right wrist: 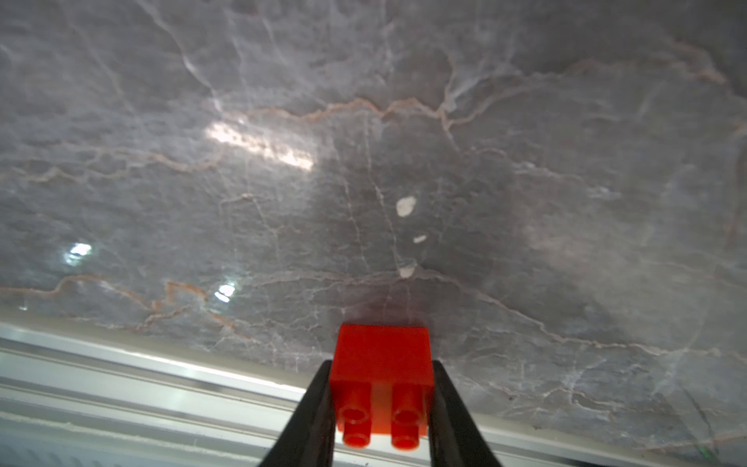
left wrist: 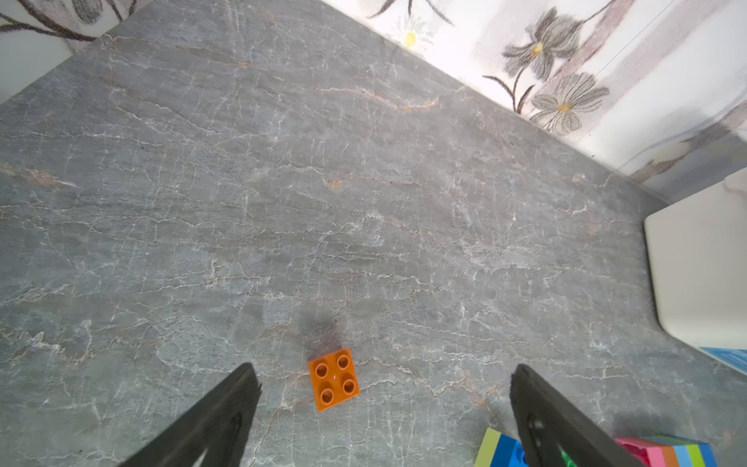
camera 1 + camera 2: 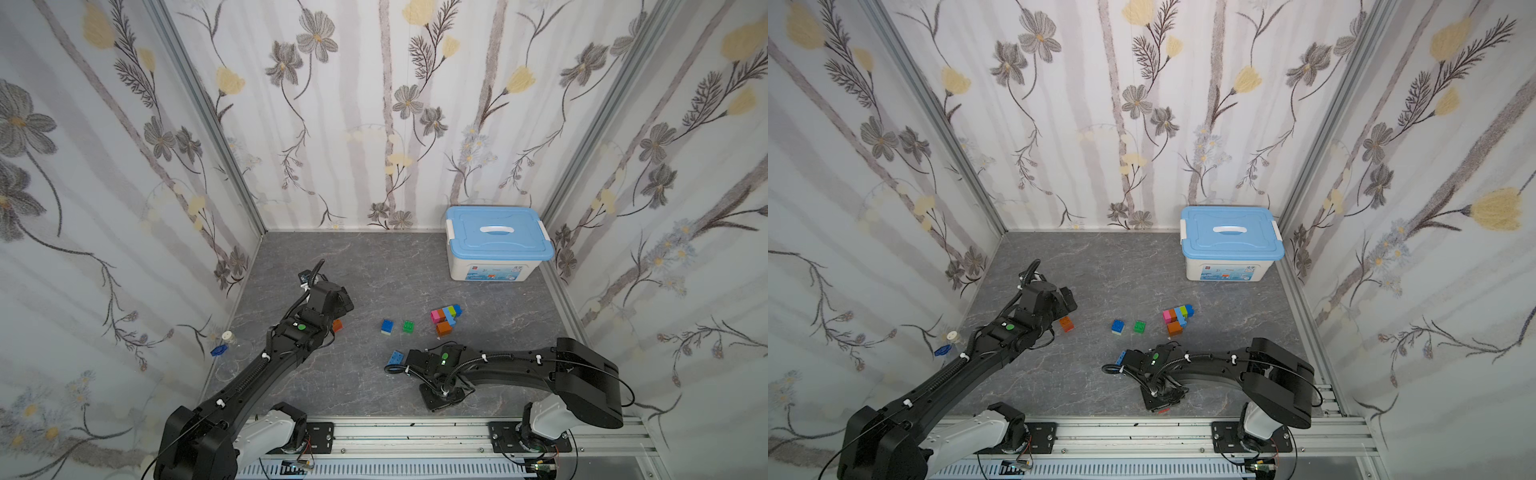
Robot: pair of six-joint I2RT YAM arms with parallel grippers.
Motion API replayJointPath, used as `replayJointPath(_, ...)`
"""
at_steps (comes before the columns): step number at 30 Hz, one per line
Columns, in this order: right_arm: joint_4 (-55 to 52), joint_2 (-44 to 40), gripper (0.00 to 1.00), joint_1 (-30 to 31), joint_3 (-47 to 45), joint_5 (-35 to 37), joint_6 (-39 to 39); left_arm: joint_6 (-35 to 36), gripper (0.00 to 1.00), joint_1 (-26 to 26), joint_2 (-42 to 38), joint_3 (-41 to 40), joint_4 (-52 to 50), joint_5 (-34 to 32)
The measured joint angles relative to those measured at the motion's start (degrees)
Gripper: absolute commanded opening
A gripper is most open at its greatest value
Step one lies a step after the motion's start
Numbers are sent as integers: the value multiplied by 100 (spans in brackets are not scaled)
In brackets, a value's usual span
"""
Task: Assemble the letter h with lego
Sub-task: Pick up the lego brick from the center of the board.
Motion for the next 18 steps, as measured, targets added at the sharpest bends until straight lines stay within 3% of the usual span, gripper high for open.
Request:
replayJointPath(9,-391,-127,27,-1054,1239,396,741,295,100,44,-114,-201,313,-111)
replayJointPath(18,-557,1427,26,-1998,3115,472,1185,579,100,201,-212,-767,673,-153)
